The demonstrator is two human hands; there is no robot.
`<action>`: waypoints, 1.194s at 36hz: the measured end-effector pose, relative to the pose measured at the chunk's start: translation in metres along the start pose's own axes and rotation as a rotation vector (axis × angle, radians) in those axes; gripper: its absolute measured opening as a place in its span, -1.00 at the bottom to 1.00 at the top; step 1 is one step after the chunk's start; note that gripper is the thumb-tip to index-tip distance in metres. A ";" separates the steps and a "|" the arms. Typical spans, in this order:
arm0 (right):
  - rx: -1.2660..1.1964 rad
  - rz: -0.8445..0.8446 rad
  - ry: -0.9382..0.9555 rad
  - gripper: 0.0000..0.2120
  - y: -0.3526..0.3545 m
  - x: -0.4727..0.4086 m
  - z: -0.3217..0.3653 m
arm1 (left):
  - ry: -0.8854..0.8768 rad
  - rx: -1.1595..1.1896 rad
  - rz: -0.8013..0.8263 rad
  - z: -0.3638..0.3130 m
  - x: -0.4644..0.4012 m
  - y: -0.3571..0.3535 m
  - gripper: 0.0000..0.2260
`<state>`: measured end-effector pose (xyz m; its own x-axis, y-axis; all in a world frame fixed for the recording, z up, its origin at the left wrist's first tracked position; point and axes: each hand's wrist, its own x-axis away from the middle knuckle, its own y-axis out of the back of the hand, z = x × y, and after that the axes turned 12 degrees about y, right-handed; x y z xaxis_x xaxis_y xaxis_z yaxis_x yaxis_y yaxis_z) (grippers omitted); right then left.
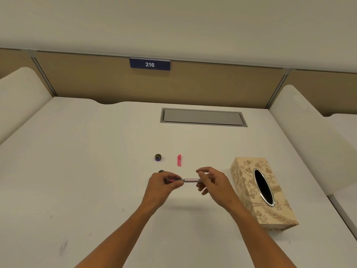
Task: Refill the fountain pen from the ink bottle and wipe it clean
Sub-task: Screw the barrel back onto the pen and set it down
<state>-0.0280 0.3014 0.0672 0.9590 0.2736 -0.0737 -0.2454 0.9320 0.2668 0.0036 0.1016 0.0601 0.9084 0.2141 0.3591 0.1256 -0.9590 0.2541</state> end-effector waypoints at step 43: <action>0.202 0.098 0.105 -0.89 0.000 -0.027 0.000 | -0.017 0.010 -0.017 -0.008 -0.016 0.003 -0.95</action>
<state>-0.0543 0.2942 0.0698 0.9092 0.3939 -0.1349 -0.2933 0.8359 0.4639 -0.0144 0.0969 0.0624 0.9127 0.2274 0.3395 0.1453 -0.9571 0.2506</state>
